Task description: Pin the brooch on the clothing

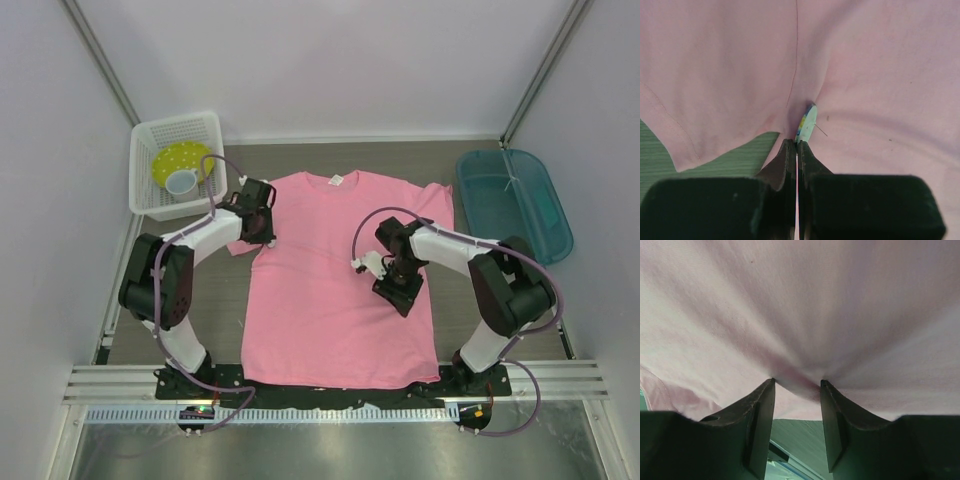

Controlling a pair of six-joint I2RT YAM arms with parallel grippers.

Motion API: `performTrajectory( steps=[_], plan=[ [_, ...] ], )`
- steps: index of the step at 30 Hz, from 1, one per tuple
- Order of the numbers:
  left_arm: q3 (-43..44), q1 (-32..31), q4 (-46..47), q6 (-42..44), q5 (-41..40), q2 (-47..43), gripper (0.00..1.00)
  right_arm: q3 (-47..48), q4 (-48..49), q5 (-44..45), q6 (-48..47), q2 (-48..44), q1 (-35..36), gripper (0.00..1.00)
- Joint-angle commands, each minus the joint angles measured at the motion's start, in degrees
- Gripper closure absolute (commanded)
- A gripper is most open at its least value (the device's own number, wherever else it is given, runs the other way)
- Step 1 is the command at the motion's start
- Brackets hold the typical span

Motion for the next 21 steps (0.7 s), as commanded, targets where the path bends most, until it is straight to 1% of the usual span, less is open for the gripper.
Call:
performTrajectory(
  steps=[1, 3, 5, 7, 8, 10, 11, 13, 14, 15, 16, 17, 18, 19, 21],
  plan=[
    [-3.0, 0.4, -0.9, 2.5, 2.7, -4.4, 1.00, 1.4, -2.5, 0.9, -1.9, 1.1, 0.7, 0.53],
    [-2.9, 0.5, -0.7, 2.9, 4.7, -6.4, 1.00, 3.8, -3.2, -0.5, -1.7, 0.3, 1.0, 0.53],
    [-2.8, 0.4, 0.0, 3.5, 5.8, -7.8, 1.00, 8.4, -2.4, -2.7, -0.6, -1.7, 1.0, 0.51],
    [-2.0, 0.3, 1.2, 4.4, 5.9, -9.6, 1.00, 13.3, -0.4, -4.5, 2.1, -3.3, 1.0, 0.46],
    [-1.5, -0.1, 1.5, 4.8, 5.2, -9.9, 1.00, 14.7, 4.0, -4.2, 3.6, -5.1, 1.0, 0.45],
    [0.2, 0.0, 2.0, 5.1, 3.5, -10.0, 1.00, 18.8, 9.0, -3.5, 8.1, -6.6, 1.0, 0.41],
    [0.7, 0.0, 2.2, 5.1, 2.9, -10.0, 1.00, 19.7, 14.8, -2.3, 9.5, -7.7, 1.0, 0.41],
    [1.7, -0.1, 3.6, 5.4, 0.9, -10.8, 1.00, 21.1, 20.9, -2.0, 13.3, -9.1, 0.9, 0.38],
    [1.8, -0.1, 4.2, 5.7, 0.2, -11.1, 1.00, 20.7, 28.2, -1.0, 15.3, -9.8, 1.0, 0.35],
    [1.9, -0.2, 4.8, 5.8, -0.7, -11.4, 1.00, 19.9, 32.1, 0.5, 17.8, -10.9, 1.0, 0.30],
    [1.8, -0.1, 5.7, 5.8, -2.3, -12.1, 1.00, 18.8, 35.5, 2.1, 20.5, -11.0, 1.0, 0.19],
    [1.7, -0.1, 5.9, 6.0, -2.9, -12.2, 1.00, 18.3, 40.1, 3.6, 25.7, -10.8, 1.0, 0.13],
    [1.6, -0.1, 6.0, 6.0, -3.4, -12.3, 1.00, 17.9, 42.2, 5.2, 27.4, -9.4, 1.0, 0.12],
    [1.6, -0.1, 6.1, 5.9, -3.8, -12.4, 1.00, 18.4, 43.9, 4.8, 28.7, -8.2, 1.0, 0.13],
    [1.4, 0.0, 6.0, 5.2, -5.1, -12.3, 1.00, 21.8, 42.9, 3.1, 33.1, -4.2, 1.0, 0.16]
  ],
)
